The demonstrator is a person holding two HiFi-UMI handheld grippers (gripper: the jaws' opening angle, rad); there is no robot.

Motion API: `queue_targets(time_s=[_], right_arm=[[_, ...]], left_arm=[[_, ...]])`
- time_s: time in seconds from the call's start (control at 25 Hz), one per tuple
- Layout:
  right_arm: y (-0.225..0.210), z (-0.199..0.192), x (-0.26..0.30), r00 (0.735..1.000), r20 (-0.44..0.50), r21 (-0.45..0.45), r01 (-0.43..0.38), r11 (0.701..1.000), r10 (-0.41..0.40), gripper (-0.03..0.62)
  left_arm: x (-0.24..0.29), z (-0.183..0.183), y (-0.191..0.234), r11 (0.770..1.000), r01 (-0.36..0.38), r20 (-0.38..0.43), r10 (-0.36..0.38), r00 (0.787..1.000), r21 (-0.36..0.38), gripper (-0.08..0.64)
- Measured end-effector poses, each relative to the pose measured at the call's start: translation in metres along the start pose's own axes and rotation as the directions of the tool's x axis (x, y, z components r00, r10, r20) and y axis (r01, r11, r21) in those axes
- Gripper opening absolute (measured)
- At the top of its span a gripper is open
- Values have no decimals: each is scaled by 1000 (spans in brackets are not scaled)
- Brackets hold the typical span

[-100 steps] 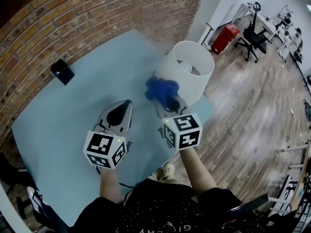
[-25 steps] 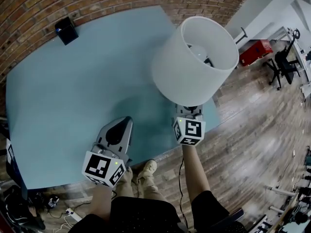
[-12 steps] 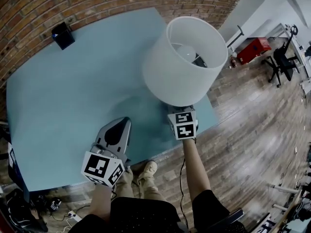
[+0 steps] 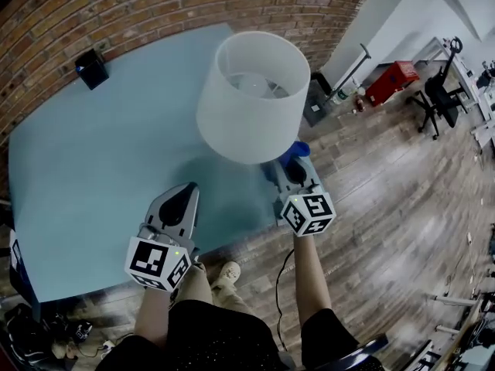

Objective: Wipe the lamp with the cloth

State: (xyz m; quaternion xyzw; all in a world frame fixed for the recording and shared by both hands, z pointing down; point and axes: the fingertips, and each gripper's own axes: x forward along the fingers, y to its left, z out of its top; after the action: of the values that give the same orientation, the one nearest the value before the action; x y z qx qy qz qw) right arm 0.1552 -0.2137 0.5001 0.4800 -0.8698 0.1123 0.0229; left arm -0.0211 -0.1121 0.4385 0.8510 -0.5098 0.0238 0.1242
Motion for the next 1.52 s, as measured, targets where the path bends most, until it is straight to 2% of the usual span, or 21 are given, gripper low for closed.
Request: queue_targets(time_s=[0.16, 0.36, 0.64, 0.8, 0.92, 1.04, 1.16, 1.36, 1.44, 1.52], right_arm=[[-18, 30, 3, 987, 134, 187, -113, 976, 89, 74], [-23, 31, 33, 964, 192, 288, -235, 928, 184, 74], [-19, 22, 74, 923, 164, 304, -384, 872, 349, 74], [-17, 8, 89, 904, 112, 308, -427, 850, 413, 74], [-17, -13, 96, 900, 20, 287, -423, 860, 436, 74], [-15, -37, 101, 885, -122, 215, -418, 883, 449, 74], [-17, -52, 103, 874, -229, 134, -407, 904, 428, 74], [-22, -69, 96, 844, -384, 73, -377, 923, 375, 74], [-24, -72, 88, 852, -392, 71, -347, 935, 346, 75], [-31, -70, 74, 876, -377, 82, -291, 953, 300, 74]], left_arm=[[5, 0, -15, 1000, 4, -2, -4, 1000, -1, 9], [27, 4, -8, 1000, -3, -3, 3, 1000, 18, 9], [63, 11, 14, 1000, -25, -1, 25, 1000, 11, 9], [75, 8, 22, 999, -29, -9, 29, 1000, 18, 9], [76, 4, 23, 1000, -26, -10, 26, 1000, 8, 9], [78, -3, 26, 999, -32, -8, 32, 999, -19, 9], [83, -8, 26, 999, -32, -15, 32, 999, -19, 9], [84, -8, 20, 1000, -8, -9, 8, 1000, -1, 9], [81, -10, 21, 1000, -6, -9, 6, 1000, -6, 9], [76, -12, 20, 1000, -6, -4, 6, 1000, -9, 9]])
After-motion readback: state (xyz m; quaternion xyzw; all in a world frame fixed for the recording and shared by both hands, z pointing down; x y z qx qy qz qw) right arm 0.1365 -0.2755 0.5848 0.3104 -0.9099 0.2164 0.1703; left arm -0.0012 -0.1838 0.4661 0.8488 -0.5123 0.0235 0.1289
